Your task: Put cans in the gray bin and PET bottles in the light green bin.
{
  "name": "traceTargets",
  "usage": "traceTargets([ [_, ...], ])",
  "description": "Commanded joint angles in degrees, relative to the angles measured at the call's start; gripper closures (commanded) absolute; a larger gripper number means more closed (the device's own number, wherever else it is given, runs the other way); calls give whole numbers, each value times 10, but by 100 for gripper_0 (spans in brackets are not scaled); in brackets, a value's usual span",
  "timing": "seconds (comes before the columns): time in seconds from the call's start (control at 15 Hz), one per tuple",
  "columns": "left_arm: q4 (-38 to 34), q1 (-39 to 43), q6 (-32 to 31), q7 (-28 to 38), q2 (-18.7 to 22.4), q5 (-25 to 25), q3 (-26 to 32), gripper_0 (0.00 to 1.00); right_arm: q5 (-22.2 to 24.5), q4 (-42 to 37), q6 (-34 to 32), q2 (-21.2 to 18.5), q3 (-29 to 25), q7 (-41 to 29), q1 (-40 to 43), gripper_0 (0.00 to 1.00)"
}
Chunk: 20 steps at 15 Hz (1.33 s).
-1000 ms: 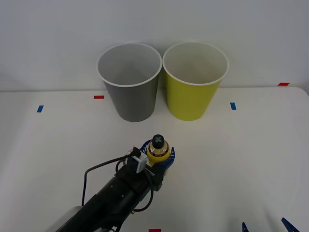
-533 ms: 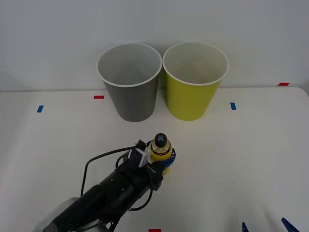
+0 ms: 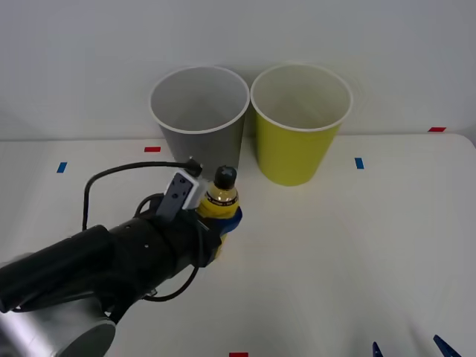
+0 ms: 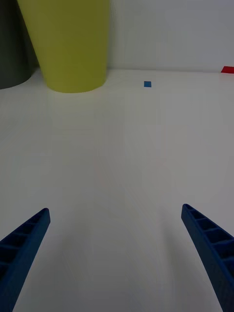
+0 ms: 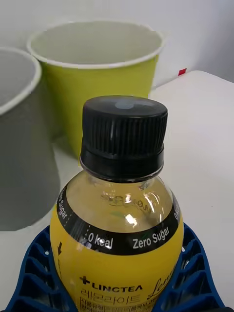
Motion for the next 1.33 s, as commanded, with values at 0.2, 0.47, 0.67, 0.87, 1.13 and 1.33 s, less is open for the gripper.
traceTargets([
  [0.2,-77,-48,117,11,-52,16,97,90,0,0,0,0,0,0,0,7],
  [0.47,-77,-130,171,27,-57,19,140,90,0,0,0,0,0,0,0,7],
  [0.67,-77,-203,242,39,-70,19,163,90,0,0,0,0,0,0,0,7],
  [0.87,-56,-272,281,51,-83,18,180,90,0,0,0,0,0,0,0,7],
  [1.13,40,-382,281,63,-101,28,182,91,0,0,0,0,0,0,0,7],
  [1.33,125,-465,278,70,-115,48,182,91,0,0,0,0,0,0,0,7],
])
